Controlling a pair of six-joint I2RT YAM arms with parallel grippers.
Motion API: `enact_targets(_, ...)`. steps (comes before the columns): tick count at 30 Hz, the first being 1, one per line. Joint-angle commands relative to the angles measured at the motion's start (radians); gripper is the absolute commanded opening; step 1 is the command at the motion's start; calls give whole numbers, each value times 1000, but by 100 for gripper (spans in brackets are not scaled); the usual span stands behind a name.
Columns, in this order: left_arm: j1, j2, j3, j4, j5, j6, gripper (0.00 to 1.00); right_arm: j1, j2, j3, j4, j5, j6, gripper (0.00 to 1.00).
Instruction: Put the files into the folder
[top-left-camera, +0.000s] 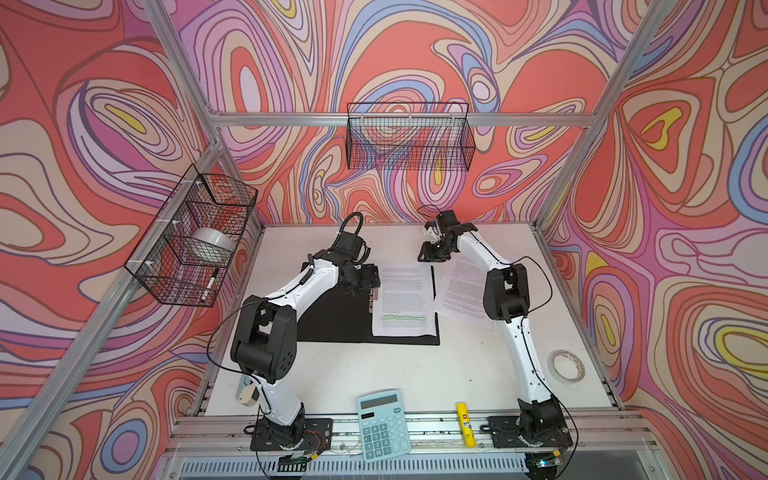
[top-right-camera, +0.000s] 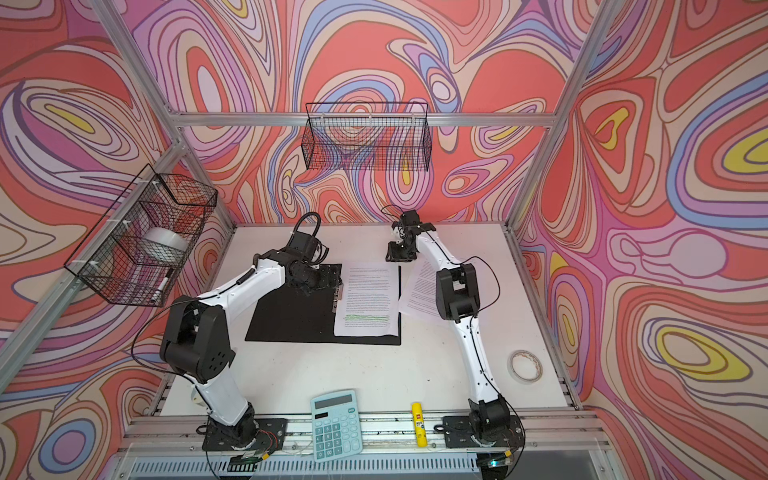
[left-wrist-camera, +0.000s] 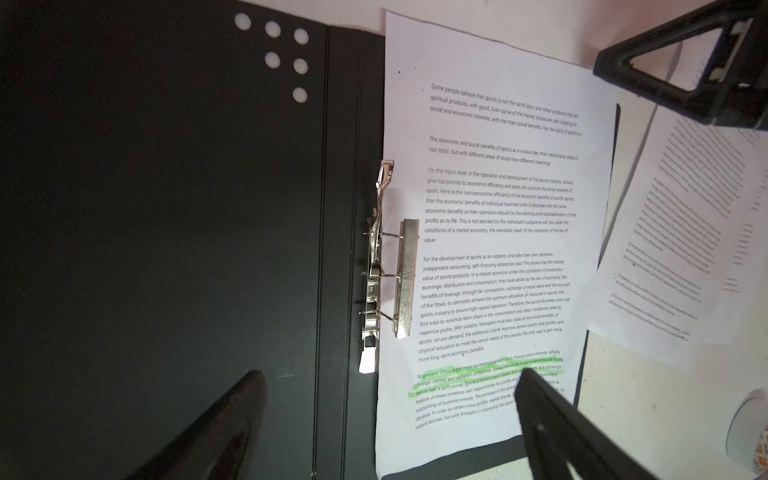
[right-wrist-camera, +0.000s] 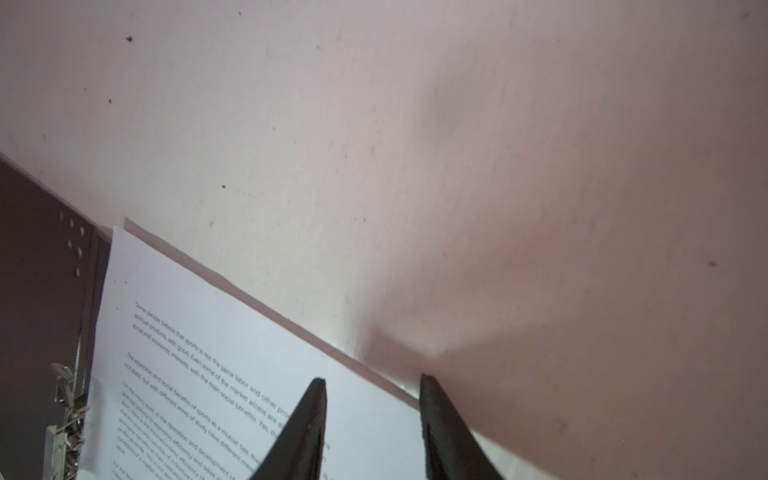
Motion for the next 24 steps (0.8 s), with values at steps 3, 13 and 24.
enact_targets(3, 2, -25, -11, 0, 6, -5, 94, 3, -29, -15, -78, 28, -30, 38)
enact_targets(13, 3, -32, -14, 3, 1, -3, 94, 5, -37, -3, -94, -9, -45, 36)
enact_targets(24, 2, -31, 45, 0, 85, 33, 90, 5, -129, 13, -65, 149, 15, 45)
